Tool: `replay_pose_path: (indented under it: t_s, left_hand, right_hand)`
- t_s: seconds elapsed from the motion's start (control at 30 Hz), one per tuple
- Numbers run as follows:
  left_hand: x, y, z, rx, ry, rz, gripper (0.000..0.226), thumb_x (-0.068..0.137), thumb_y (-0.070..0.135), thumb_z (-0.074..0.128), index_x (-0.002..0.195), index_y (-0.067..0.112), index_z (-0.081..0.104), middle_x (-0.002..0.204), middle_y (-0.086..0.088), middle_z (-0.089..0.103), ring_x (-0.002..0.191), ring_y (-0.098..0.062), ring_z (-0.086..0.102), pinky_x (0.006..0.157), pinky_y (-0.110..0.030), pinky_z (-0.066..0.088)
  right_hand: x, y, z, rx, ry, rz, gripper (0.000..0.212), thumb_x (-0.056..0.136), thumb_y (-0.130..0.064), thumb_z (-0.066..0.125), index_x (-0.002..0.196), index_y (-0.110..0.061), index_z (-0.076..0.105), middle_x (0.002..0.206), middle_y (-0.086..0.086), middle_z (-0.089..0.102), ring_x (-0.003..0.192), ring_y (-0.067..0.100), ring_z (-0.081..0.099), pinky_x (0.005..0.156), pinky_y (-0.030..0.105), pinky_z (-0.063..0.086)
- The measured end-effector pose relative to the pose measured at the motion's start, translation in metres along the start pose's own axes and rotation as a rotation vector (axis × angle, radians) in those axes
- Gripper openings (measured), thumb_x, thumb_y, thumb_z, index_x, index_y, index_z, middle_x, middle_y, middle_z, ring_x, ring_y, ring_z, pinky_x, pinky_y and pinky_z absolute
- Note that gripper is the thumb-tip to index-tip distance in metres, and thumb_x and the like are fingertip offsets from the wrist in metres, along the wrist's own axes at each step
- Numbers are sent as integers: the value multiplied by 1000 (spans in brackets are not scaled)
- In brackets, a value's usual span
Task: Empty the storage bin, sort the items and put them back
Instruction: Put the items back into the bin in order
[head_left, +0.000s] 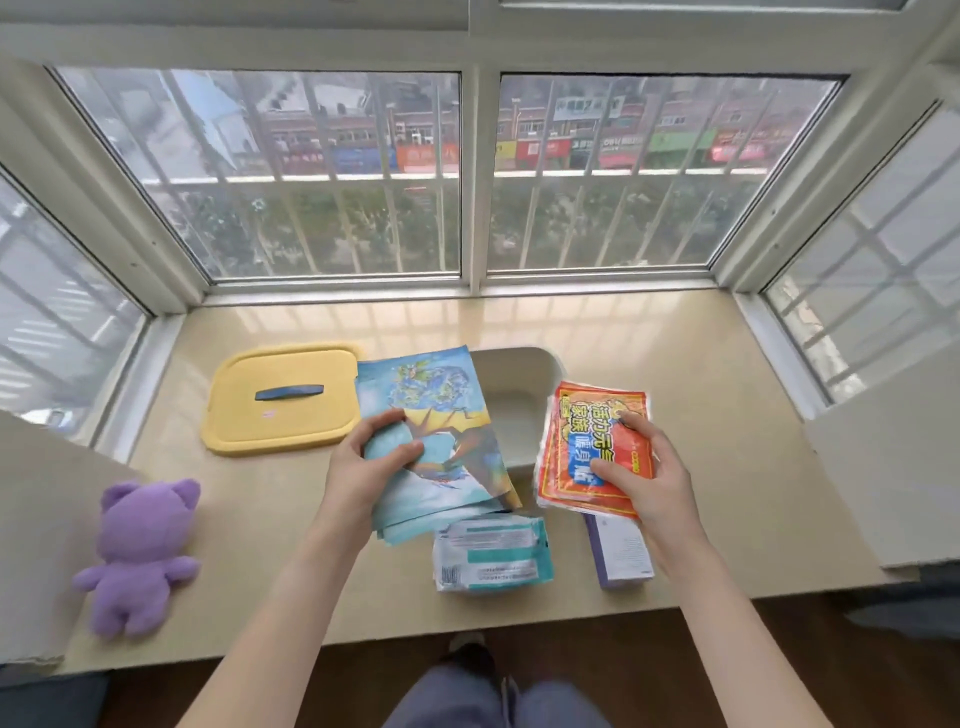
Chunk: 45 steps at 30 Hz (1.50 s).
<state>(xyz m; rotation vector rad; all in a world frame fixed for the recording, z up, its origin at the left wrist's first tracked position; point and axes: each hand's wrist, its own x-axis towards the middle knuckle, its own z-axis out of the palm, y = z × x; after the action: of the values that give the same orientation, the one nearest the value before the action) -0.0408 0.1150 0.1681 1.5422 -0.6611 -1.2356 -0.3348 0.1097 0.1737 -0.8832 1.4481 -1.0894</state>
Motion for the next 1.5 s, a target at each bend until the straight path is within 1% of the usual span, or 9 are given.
replay_pose_path:
  t_s: [0.17, 0.4, 0.53, 0.63, 0.77, 0.93, 1.03, 1.33, 1.5]
  left_hand:
    - [45, 10, 3, -1, 24, -25, 39, 73, 10, 81, 103, 32, 71, 115, 3, 68, 99, -20, 68, 85, -33, 56]
    - [104, 16, 22, 71, 114, 23, 40, 73, 10, 81, 105, 31, 69, 110, 8, 68, 97, -12, 66, 84, -27, 54]
    - [140, -13, 36, 109, 168, -10, 41, 73, 9, 80, 106, 30, 69, 109, 9, 68, 97, -12, 66, 85, -26, 54]
    - [163, -48, 47, 162, 175, -51, 40, 72, 10, 80, 105, 31, 69, 108, 10, 68, 94, -8, 65, 79, -18, 53]
    - [190, -93, 60, 215, 138, -96, 40, 72, 8, 81, 104, 29, 70, 104, 13, 67, 91, -4, 66, 74, -13, 51]
    - [221, -133, 75, 310, 40, -95, 41, 72, 7, 80, 105, 29, 69, 108, 13, 68, 96, -5, 66, 82, -18, 52]
    - [234, -152, 86, 296, -20, -131, 42, 72, 6, 81, 106, 27, 69, 110, 10, 68, 95, -8, 68, 82, -25, 56]
    - [257, -199, 139, 306, -99, -196, 37, 71, -2, 78, 99, 17, 63, 96, 2, 64, 72, -9, 63, 62, -22, 53]
    - [267, -231, 153, 333, -71, -242, 37, 71, 1, 77, 88, 24, 53, 102, -7, 65, 85, -24, 68, 70, -40, 60]
  right_hand:
    - [51, -15, 22, 17, -43, 26, 60, 75, -2, 80, 122, -34, 61, 122, 1, 63, 105, 21, 68, 73, 39, 61]
    - [135, -16, 45, -16, -147, -33, 61, 77, 0, 78, 125, -32, 59, 126, -1, 62, 107, 17, 67, 77, 36, 60]
    - [184, 23, 52, -87, -189, -11, 62, 75, 4, 78, 122, -33, 59, 124, -9, 62, 105, 10, 66, 73, 24, 57]
    - [210, 61, 55, -165, -194, 25, 62, 76, 2, 79, 121, -35, 58, 122, -12, 60, 104, 6, 65, 70, 21, 57]
    - [235, 103, 54, -245, -193, 32, 63, 76, -1, 79, 123, -35, 57, 127, -7, 57, 106, 8, 64, 74, 23, 59]
    - [259, 122, 45, -233, -167, 5, 63, 76, 0, 79, 123, -35, 57, 122, -17, 61, 102, 1, 65, 73, 22, 58]
    - [269, 124, 34, -197, -162, -7, 63, 75, 1, 80, 122, -35, 58, 123, -13, 63, 102, 4, 66, 71, 20, 57]
    - [280, 132, 5, -137, -127, 0, 65, 75, 2, 79, 125, -32, 58, 125, -7, 64, 107, 13, 67, 77, 29, 59]
    - [283, 141, -1, -98, -124, -3, 66, 74, 5, 79, 126, -28, 58, 127, -4, 64, 109, 17, 66, 85, 37, 58]
